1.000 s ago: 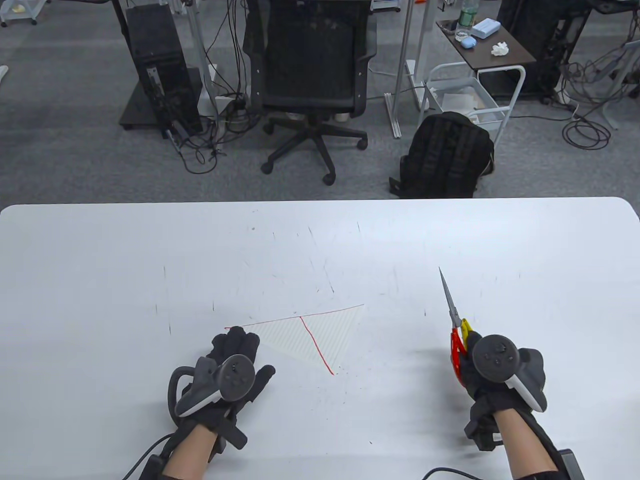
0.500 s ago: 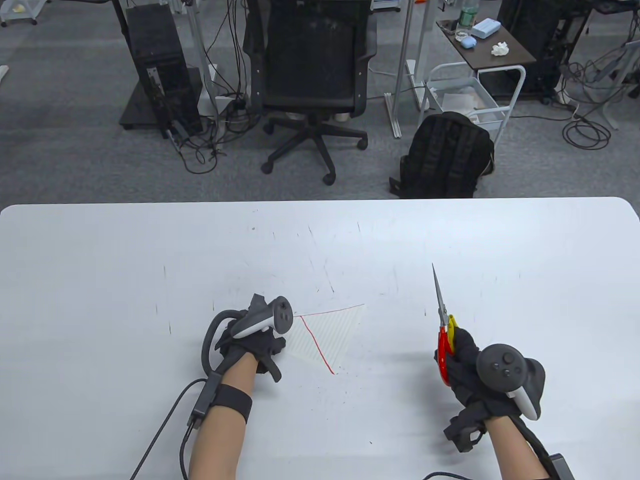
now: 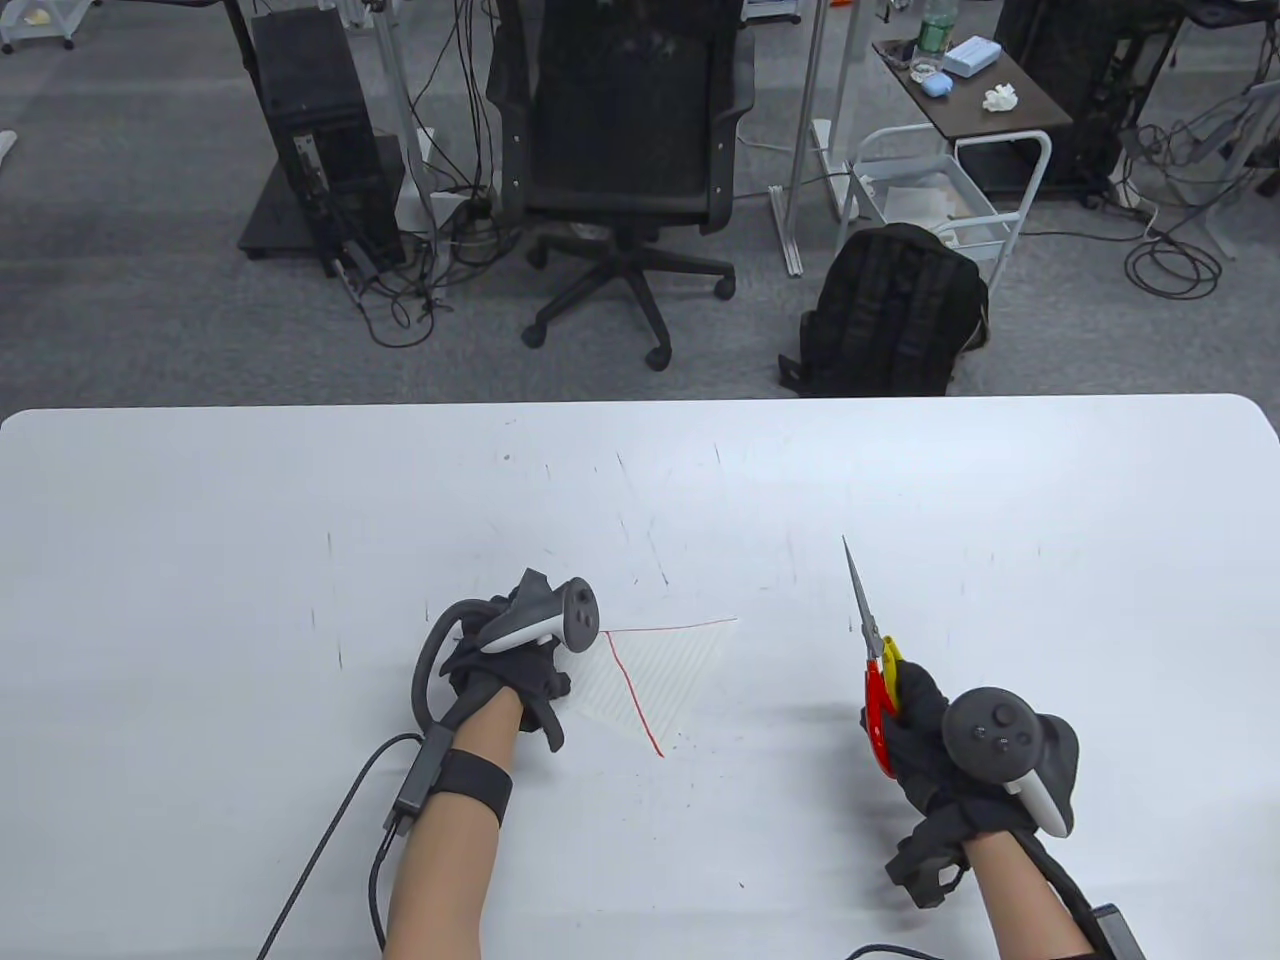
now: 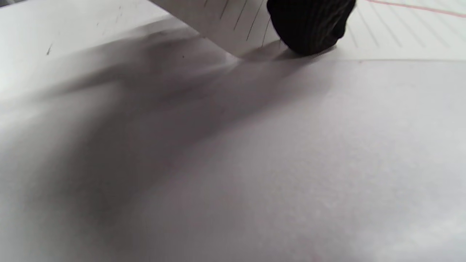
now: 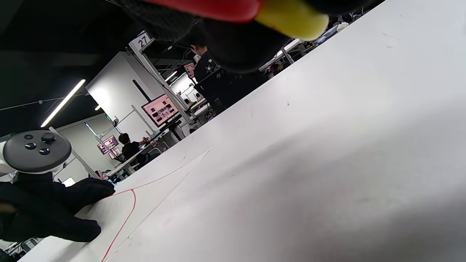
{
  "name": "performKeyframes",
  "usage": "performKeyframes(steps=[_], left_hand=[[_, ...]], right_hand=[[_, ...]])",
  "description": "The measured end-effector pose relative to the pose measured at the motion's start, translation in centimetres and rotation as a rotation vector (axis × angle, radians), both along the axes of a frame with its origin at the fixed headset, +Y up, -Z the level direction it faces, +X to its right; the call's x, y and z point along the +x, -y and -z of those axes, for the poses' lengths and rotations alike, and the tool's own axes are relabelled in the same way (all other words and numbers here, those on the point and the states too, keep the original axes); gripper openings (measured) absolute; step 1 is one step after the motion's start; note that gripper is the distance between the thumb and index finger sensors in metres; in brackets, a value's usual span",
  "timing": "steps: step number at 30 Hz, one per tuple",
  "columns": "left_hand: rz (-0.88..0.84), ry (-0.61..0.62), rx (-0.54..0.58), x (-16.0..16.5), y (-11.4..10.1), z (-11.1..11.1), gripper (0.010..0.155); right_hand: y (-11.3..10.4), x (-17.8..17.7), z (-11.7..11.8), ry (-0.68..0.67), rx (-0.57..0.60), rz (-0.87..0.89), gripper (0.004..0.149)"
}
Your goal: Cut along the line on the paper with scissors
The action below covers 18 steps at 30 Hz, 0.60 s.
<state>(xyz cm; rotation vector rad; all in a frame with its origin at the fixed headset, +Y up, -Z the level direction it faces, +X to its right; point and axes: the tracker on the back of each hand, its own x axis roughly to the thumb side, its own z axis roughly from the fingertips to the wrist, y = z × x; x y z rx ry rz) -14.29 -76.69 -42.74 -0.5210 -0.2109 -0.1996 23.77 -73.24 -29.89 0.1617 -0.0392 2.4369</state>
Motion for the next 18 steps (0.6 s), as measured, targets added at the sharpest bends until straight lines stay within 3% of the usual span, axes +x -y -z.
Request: performKeyframes(steps=[4,5,9,14,18], left_hand=[[-0.06,0.04,0.171,-0.2,-0.2,-1.1,0.036],[-0.147,0.061,0.207,-0.8,-0.3,-1.2,0.034],[-0.503,-0.008,0.124,-3.5,-1.9,-1.9,0.036],[-0.786,-0.048,0.071,-6.0,-3.7,-3.9,0.04],[-0.98,-0.067,-0.016,-7.6,-3.6,-6.0,0.041]], right_hand=[[0.0,-0.1,0.0,-0.011,-0.004,-0.012,0.055],[0.0,-0.1,0.0,-0.017,-0.006,-0.018,0.055],[0.2,-0.5,0.2,-0.108,-0.065,-0.009,0.055],[1.2,-1.9,0.2,-0.334,-0.224,0.007,0.058],[1.9,-2.9,0.0,-0.467,-0.296,0.008,0.058]])
